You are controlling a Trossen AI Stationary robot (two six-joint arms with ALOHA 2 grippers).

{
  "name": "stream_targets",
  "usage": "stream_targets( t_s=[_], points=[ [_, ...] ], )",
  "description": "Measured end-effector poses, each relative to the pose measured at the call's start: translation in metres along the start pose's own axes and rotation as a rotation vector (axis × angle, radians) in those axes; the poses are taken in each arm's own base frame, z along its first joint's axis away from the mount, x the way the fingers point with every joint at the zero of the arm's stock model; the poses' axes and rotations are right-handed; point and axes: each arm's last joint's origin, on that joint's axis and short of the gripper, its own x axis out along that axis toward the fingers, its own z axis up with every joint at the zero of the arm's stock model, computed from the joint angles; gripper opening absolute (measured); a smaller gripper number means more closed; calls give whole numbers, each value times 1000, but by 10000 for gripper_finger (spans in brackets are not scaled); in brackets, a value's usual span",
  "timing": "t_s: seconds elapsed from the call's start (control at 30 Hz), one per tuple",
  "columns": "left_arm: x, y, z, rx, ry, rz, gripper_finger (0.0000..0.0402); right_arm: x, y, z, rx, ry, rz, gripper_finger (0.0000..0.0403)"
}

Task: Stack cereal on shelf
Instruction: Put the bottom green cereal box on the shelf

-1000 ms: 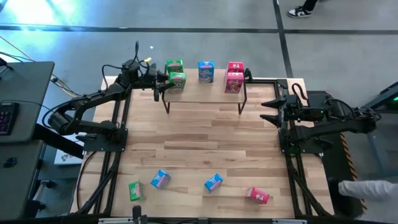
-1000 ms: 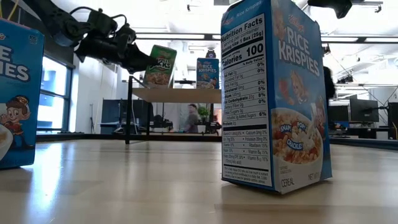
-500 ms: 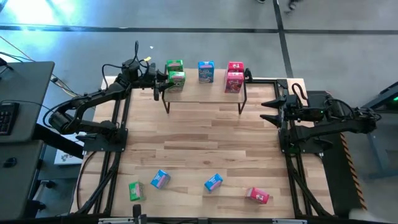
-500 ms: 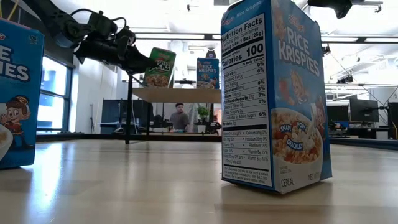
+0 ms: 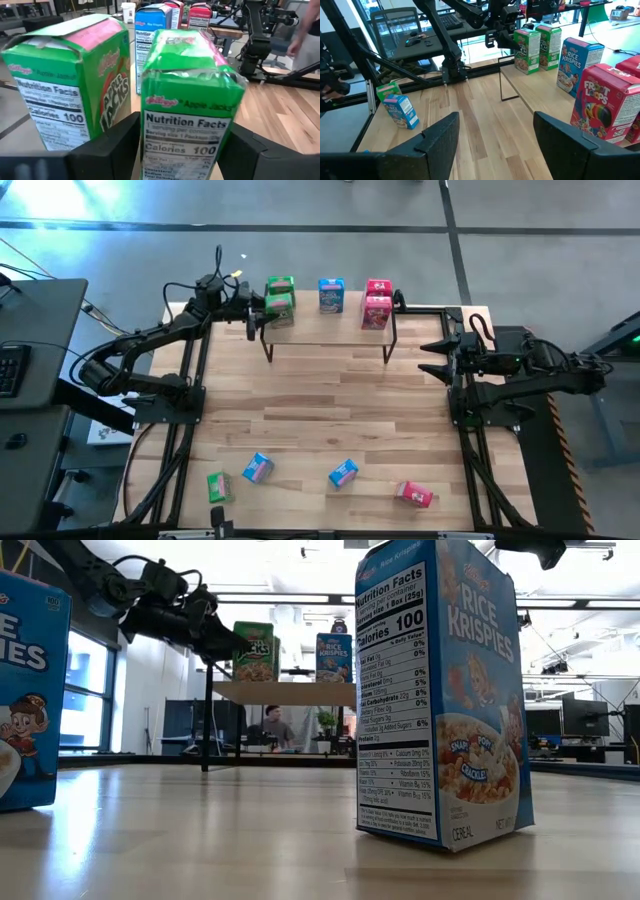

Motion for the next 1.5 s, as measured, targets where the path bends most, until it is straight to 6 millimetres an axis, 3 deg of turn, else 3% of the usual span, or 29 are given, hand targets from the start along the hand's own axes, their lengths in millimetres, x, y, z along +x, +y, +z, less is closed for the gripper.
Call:
stream_targets(
  t_s=[0.23,0.8,1.17,1.5],
  points=[
    [-1,-1,2,-6,-6,0,221,0,0,0,0,0,0,248],
    [-28,-16,33,91,-120,80,221,0,0,0,0,0,0,248],
    [-56,-45,41,51,-54,122,221,0,0,0,0,0,0,248],
    [-47,-57,33,-4,34,139,221,0,0,0,0,0,0,248]
  ],
)
